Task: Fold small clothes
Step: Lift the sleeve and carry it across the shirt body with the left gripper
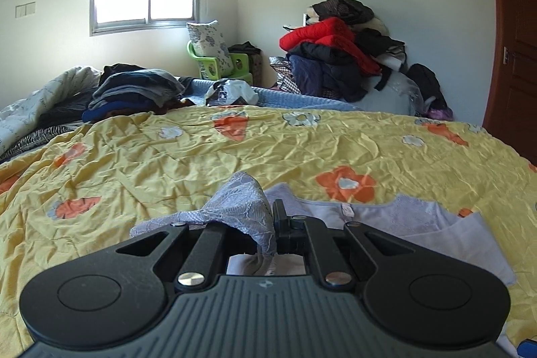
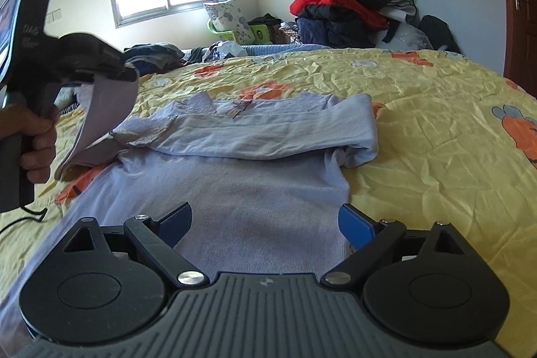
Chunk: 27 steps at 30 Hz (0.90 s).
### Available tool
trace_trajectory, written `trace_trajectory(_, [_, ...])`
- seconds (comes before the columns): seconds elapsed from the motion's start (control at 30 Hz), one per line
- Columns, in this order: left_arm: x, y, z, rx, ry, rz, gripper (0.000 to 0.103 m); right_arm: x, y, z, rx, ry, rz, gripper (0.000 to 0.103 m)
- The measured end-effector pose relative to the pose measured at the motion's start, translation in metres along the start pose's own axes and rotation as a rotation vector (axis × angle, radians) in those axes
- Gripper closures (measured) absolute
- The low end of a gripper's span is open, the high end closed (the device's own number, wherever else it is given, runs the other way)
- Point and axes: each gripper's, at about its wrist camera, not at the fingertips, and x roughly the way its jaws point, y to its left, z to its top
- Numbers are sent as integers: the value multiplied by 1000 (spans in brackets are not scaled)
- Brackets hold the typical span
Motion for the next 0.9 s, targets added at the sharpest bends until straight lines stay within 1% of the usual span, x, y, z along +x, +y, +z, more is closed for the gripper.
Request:
trace_trajectory(0.1, [2, -9, -2, 18, 5, -10, 95, 2, -1, -4, -2, 13, 2, 9])
trace_trajectory(0.27, [1, -19, -5, 44, 3, -20, 95, 6, -9, -6, 46, 34, 27, 8])
trace_trajectory(0.43, [2, -21, -5, 12, -1, -44, 95, 8, -9, -7, 56, 54, 25, 7])
trace_trajectory(0.53, [4, -26, -7, 39, 19, -44, 95, 8, -6, -8, 45, 50, 17, 7])
trace_trajectory(0.6, [3, -29, -8, 52, 8, -37, 95, 7, -8, -9, 58, 47, 25, 7])
trace_trajectory(0.73, [2, -29, -8, 46, 10, -39, 95, 9, -15, -8, 99, 53, 35, 5])
trace_trajectory(0.9, [2, -30, -8, 42, 2, -47, 95, 10, -16, -9, 96, 55, 31, 5])
